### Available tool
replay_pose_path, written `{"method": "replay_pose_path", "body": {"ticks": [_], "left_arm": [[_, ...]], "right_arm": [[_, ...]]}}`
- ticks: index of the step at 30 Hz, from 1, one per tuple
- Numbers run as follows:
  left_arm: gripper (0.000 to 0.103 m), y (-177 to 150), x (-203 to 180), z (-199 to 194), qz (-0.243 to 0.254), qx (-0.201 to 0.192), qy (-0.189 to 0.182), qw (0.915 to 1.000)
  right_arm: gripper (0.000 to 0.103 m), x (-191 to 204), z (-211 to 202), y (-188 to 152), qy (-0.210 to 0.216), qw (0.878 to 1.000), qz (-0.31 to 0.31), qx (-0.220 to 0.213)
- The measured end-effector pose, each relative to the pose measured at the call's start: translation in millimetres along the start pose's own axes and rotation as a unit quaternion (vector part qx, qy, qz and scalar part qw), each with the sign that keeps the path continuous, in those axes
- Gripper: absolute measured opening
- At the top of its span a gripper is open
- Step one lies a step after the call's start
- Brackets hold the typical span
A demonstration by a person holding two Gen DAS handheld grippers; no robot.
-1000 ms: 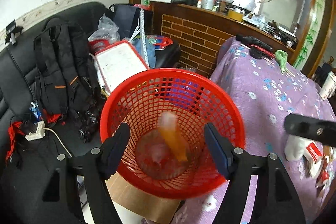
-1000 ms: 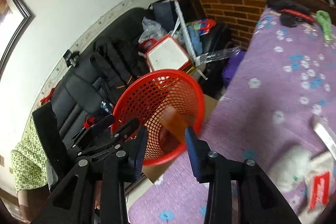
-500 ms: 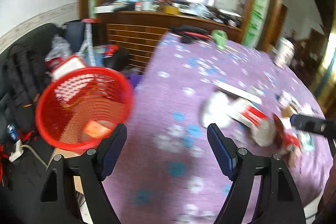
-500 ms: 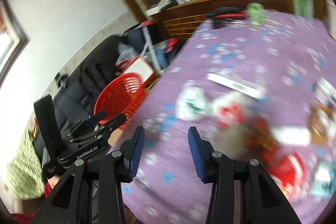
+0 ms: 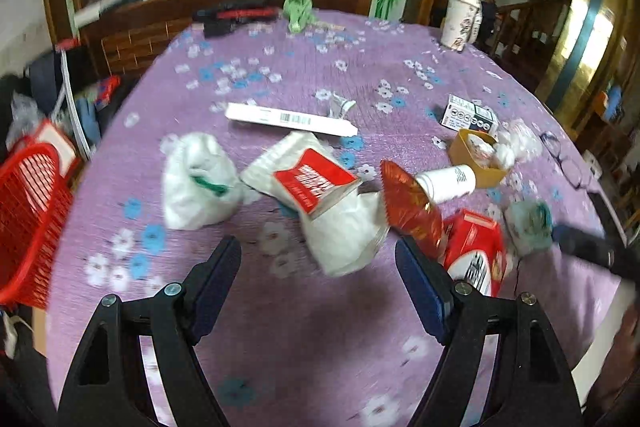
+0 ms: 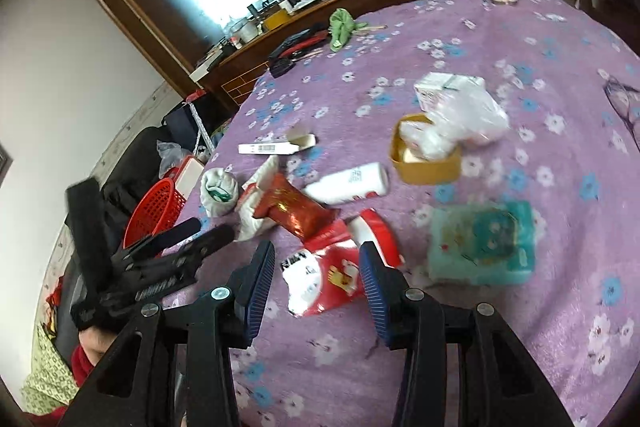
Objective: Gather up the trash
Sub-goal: 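Grasp the white paper bag with red label with the left tool, then grasp the red-and-white snack bag with the right tool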
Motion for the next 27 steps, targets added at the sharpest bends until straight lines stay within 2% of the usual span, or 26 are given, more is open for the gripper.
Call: {"method": "replay_pose_path", "body": {"ticks": [5, 8, 11, 13, 14, 15, 17, 18, 19, 22, 27], "left_arm": [[0.078, 18, 15, 15, -0.081, 0.007, -0.027, 0.9964], [0.078, 24, 23, 27, -0.11, 0.022, -0.02, 0.9935], [0.076, 30, 21, 39, -0.109, 0.033, -0.013, 0.9934], [0.067, 32, 17, 44, -0.103, 0.037, -0.009, 0.9939], [0.066, 34, 14, 49, -0.099, 0.04, -0.011, 0.9942], [0.064, 34, 14, 52, -0.097, 0.043, -0.008, 0.9943], [0.063, 34, 12, 59, -0.091, 0.043, 0.003, 0.9949], [0.058, 33, 12, 62, -0.087, 0.044, 0.006, 0.9952], [0.049, 33, 11, 64, -0.082, 0.043, 0.011, 0.9956], [0.041, 30, 10, 64, -0.068, 0.035, 0.006, 0.9971], [0.04, 26, 4, 43, -0.041, 0.01, 0.005, 0.9991]], "right_arm": [[0.048, -9, -7, 0, 0.007, 1.0, 0.001, -0.01], [0.049, -14, -7, 1, 0.011, 1.0, 0.006, -0.012], [0.05, -19, -8, 2, 0.013, 1.0, 0.011, -0.012], [0.05, -23, -9, 2, 0.014, 1.0, 0.014, -0.011], [0.053, -23, -8, 2, 0.013, 1.0, 0.013, -0.01], [0.061, -24, -8, 1, 0.011, 1.0, 0.012, -0.009], [0.067, -23, -5, -2, 0.006, 1.0, 0.004, -0.008], [0.067, -21, -3, -4, 0.002, 1.0, -0.003, -0.004], [0.067, -20, -1, -6, -0.001, 1.0, -0.01, -0.002], [0.073, -11, 10, -13, -0.017, 0.999, -0.041, 0.011], [0.08, 12, 23, -32, -0.066, 0.989, -0.129, 0.008]]}}
Point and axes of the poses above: each gripper's, at about its wrist camera, not at the fingertips, and z roughly the way its jaws point, x to its left, y to its top, the point moved 5 cm from there along z, roughly the way its jaws point, and after that the axes turned 12 degrees about z, right-handed, at the moved point
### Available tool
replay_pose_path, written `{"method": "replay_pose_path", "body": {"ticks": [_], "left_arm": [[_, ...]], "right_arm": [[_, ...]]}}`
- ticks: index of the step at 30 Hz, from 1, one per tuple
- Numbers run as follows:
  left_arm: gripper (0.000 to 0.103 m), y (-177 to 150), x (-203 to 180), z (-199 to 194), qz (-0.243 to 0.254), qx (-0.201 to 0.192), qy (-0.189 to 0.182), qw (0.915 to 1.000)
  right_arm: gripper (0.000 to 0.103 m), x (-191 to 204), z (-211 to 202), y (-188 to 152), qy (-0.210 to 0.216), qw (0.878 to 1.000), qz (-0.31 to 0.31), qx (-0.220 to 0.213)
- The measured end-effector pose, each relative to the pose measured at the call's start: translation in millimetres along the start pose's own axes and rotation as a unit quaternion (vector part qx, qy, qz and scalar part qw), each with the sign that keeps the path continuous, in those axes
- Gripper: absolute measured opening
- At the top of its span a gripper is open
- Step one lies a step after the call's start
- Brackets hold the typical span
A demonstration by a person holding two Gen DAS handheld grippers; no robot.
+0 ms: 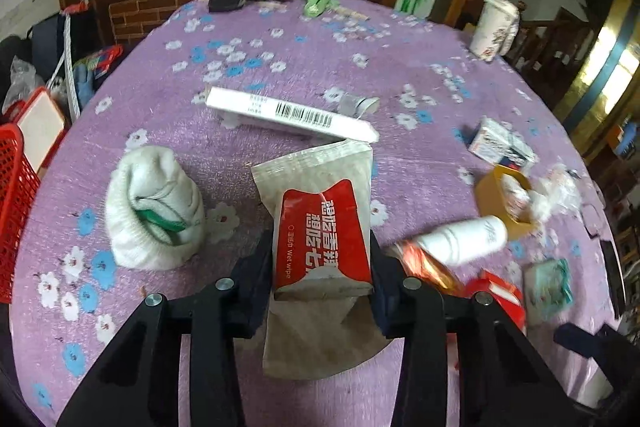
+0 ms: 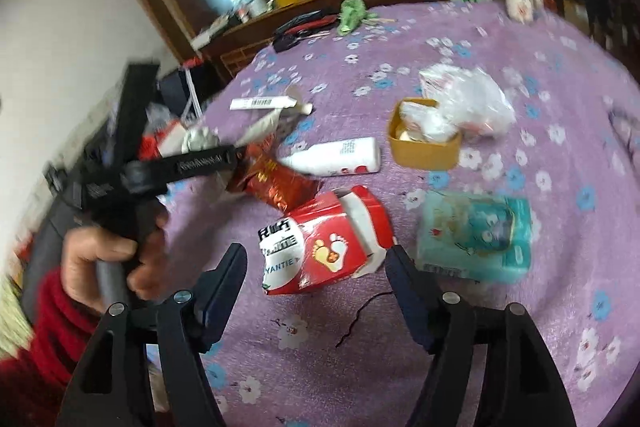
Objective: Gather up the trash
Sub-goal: 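Grasp the red-and-white snack bag with the right tool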
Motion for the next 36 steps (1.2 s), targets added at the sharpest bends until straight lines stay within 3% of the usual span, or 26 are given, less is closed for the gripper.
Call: {"method": "replay_pose_path", "body": {"ticks": [3, 8, 13, 14, 16, 17, 18, 19, 21, 26, 36], "left_arm": [[0.04, -3, -2, -22, 0.014, -0.028, 0.008, 0.9995], [0.04, -13, -3, -48, 0.023, -0.058, 0.011, 0.998], [0.04, -28, -3, -58, 0.023, -0.066, 0.014, 0.9974], [0.04, -30, -4, -59, 0.025, -0.067, 0.017, 0.9973], [0.04, -33, -4, -59, 0.027, -0.066, 0.019, 0.9972], [0.04, -34, -4, -59, 0.028, -0.066, 0.017, 0.9973], [0.04, -35, -4, -58, 0.028, -0.065, 0.016, 0.9974], [0.04, -37, -5, -58, 0.028, -0.064, 0.016, 0.9974], [0.04, -38, -7, -57, 0.03, -0.064, 0.015, 0.9974], [0.04, -40, -14, -58, 0.037, -0.067, 0.016, 0.9969], [0.04, -40, -25, -64, 0.052, -0.076, 0.025, 0.9954]], "right_arm": [[0.086, 15, 7, -7, -0.035, 0.998, -0.057, -0.005], [0.086, 24, 26, -14, -0.118, 0.984, -0.13, -0.011], [0.086, 22, 34, -11, -0.174, 0.972, -0.154, -0.031], [0.081, 21, 34, -10, -0.177, 0.972, -0.152, -0.036], [0.057, 19, 33, -8, -0.178, 0.973, -0.141, -0.035], [0.038, 16, 32, -8, -0.176, 0.975, -0.132, -0.03], [0.028, 12, 30, -6, -0.172, 0.977, -0.12, -0.027], [0.027, 11, 29, -4, -0.172, 0.978, -0.114, -0.03], [0.015, 5, 21, 0, -0.175, 0.979, -0.101, -0.042], [0.008, -1, -1, 9, -0.159, 0.982, -0.073, -0.07], [0.008, -6, -18, 17, -0.089, 0.993, -0.016, -0.079]]}}
Point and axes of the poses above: each gripper's, at about its wrist camera, not at the fingertips, and z roughly the way its jaws point, x to its left, y to its top, the point moved 5 cm from there along z, roughly the way its jaws point, and after that the axes turned 12 degrees about z, right-handed, at the moved point
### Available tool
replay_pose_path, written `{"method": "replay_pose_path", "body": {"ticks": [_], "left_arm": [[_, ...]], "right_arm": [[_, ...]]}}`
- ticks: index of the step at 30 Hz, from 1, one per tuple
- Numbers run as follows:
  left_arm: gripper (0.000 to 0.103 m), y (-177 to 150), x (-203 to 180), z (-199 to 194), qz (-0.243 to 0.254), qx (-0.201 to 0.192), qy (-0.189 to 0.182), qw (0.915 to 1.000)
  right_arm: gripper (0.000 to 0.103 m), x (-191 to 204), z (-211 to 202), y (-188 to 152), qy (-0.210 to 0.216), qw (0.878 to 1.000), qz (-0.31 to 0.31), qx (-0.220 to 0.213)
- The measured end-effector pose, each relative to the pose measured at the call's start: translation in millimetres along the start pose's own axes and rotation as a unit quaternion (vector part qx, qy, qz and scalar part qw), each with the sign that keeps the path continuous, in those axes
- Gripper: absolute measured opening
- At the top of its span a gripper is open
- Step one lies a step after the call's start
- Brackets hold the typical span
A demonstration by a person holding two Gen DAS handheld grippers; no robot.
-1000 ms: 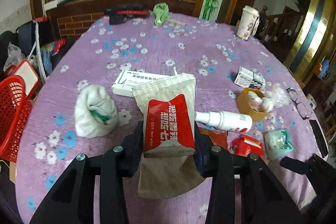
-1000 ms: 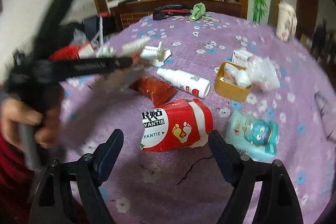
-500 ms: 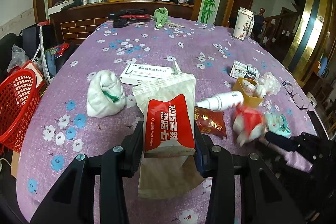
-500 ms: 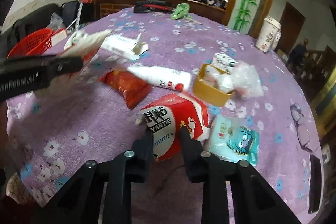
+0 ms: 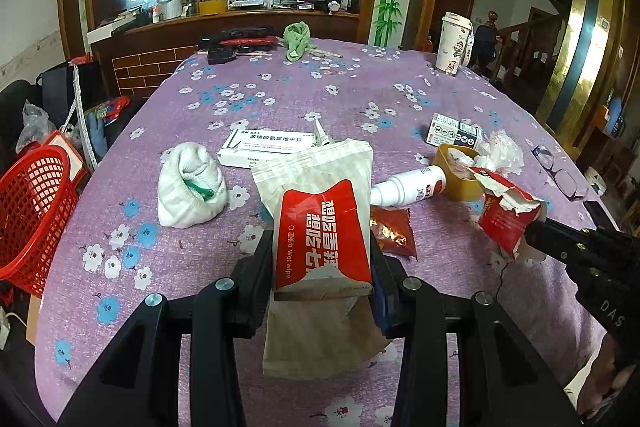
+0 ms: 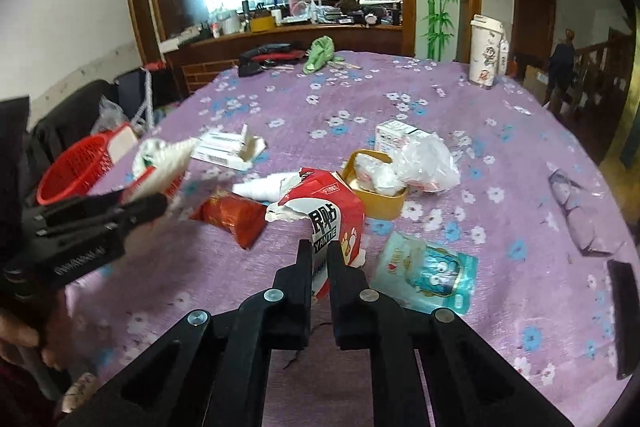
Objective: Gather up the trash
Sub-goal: 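Grasp the red-and-white snack bag with the right tool, then carry both held bags over the red basket and open both tools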
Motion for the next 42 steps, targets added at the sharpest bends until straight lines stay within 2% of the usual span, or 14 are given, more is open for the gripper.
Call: {"method": "replay_pose_path", "body": {"ticks": [19, 25, 34, 42], "left_arm": [[0.04, 1, -5, 0, 0.004, 0.001, 0.0, 1.0], [0.04, 2, 1, -5, -0.001, -0.005, 0.002, 1.0], [0.04, 2, 31, -22, -0.022, -0.017, 0.02, 0.9994], [0.04, -5, 77, -44, -0.045, -0.029, 0.057, 0.9969]], "right_arm": [[0.008, 4, -8, 1, 0.025, 1.0, 0.008, -0.004], [0.008, 16, -9, 3, 0.04, 0.999, 0.0, 0.0], [0.008, 52, 0, 8, 0.079, 0.997, -0.017, 0.02], [0.008, 98, 11, 15, 0.136, 0.989, -0.029, 0.051]]}}
Point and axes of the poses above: each gripper's, at about its wrist camera, not at the fingertips, and z roughly the way its jaws point, x to its left, y to its top, the point moved 5 cm from there along z, roughly the way its jaws point, and after that the axes turned 12 degrees about z, right-handed, at the moved point
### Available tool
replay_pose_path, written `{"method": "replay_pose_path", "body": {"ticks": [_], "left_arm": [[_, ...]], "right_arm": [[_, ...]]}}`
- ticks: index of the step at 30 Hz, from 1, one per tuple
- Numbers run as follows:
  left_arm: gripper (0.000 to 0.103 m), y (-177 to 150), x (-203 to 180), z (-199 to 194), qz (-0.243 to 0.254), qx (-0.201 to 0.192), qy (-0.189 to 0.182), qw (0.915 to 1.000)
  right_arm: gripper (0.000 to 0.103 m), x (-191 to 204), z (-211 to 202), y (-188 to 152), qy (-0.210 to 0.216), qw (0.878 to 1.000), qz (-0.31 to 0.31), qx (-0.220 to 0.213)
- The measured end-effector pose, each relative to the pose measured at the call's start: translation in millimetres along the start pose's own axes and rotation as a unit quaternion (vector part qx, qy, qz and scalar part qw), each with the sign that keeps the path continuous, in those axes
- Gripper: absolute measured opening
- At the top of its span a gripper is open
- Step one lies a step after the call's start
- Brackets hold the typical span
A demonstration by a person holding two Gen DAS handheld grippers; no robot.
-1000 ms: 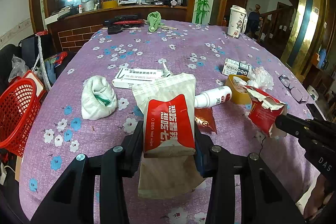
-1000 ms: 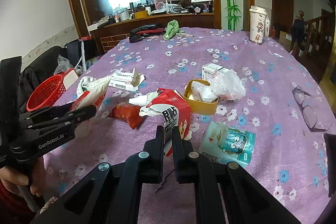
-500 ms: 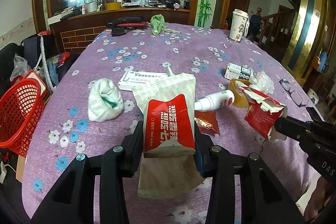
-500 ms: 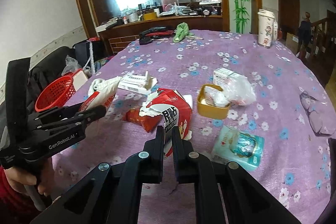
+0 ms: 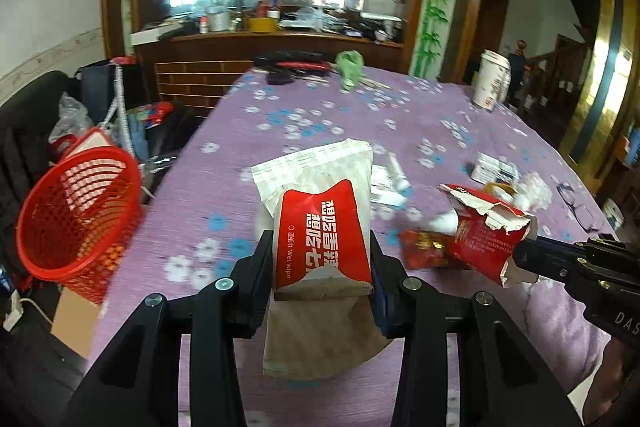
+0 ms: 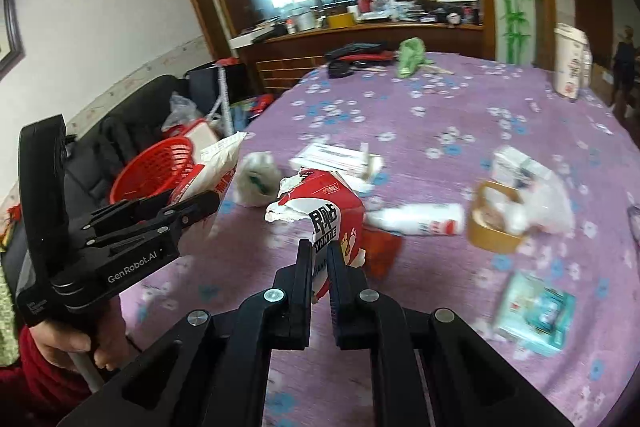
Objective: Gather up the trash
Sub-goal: 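Carry both held bags over the red basket and open both tools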
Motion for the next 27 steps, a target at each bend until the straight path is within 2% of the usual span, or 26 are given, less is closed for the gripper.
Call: {"method": "replay_pose_path", "body": {"ticks": [12, 20, 27], "left_arm": [[0.04, -13, 100, -25, -0.055, -0.01, 0.07, 0.996], [0.04, -28, 177, -31, -0.103, -0.003, 0.121, 0.9873], [0.04, -40, 240, -23, -0.141, 0.017, 0.155, 0.9776]], "right_arm": [[0.008, 86, 31, 24, 0.082, 0.996, -0.034, 0.034], [0.008, 164, 72, 48, 0.146, 0.986, -0.05, 0.071], [0.008, 214, 127, 58, 0.178, 0.977, -0.049, 0.11]]}}
Point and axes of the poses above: each gripper's, at about its wrist camera, not at the fingertips, and z roughly the way its jaws point, x to its left, y to its top, the point moved 5 cm from there along z, roughly the way its jaws point, and after that the axes turned 12 degrees about z, right-handed, at the moved point
